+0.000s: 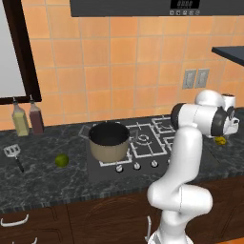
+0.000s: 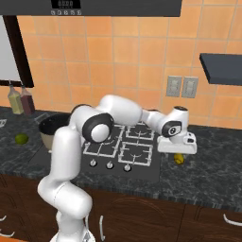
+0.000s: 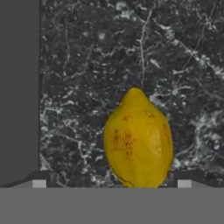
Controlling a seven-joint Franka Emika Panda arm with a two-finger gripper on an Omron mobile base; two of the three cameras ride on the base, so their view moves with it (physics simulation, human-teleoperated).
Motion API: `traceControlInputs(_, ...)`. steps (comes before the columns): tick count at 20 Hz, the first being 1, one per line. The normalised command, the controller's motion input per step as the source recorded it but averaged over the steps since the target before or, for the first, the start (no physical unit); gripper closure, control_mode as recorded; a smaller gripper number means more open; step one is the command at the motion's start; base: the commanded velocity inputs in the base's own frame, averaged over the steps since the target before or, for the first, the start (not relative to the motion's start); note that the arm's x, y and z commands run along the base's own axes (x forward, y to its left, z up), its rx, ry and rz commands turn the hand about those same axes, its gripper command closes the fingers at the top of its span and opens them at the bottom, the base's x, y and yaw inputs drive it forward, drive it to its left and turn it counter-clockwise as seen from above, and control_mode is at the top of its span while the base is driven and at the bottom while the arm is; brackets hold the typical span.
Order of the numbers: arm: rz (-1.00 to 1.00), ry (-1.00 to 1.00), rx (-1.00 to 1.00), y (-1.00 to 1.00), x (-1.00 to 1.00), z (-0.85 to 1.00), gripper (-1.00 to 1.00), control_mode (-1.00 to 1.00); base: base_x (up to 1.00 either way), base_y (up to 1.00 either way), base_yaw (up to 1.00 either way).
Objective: Put the lime and lemon in the pot. Retrieve the spatula and lightly stir the vegetables in the pot.
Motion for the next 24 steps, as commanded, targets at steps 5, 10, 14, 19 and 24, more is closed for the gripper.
traceControlInputs(5,0.06,-0.10,-0.03,0.00,0.14,-0.08,-1.00,-1.00,0.00,0.00,0.00)
traceControlInputs(10,0.03,-0.12,-0.01,-0.03,0.17,-0.02,-1.00,-1.00,0.00,0.00,0.00)
traceControlInputs(14,0.03,-0.06,-0.04,-0.16,0.04,-0.26,-1.00,-1.00,0.00,0.00,0.00)
traceControlInputs(19,0.04,-0.04,-0.06,-0.01,0.02,-0.36,-1.00,-1.00,0.00,0.00,0.00)
traceControlInputs(24,0.06,-0.07,-0.03,0.00,0.00,-0.14,1.00,-1.00,0.00,0.00,0.00)
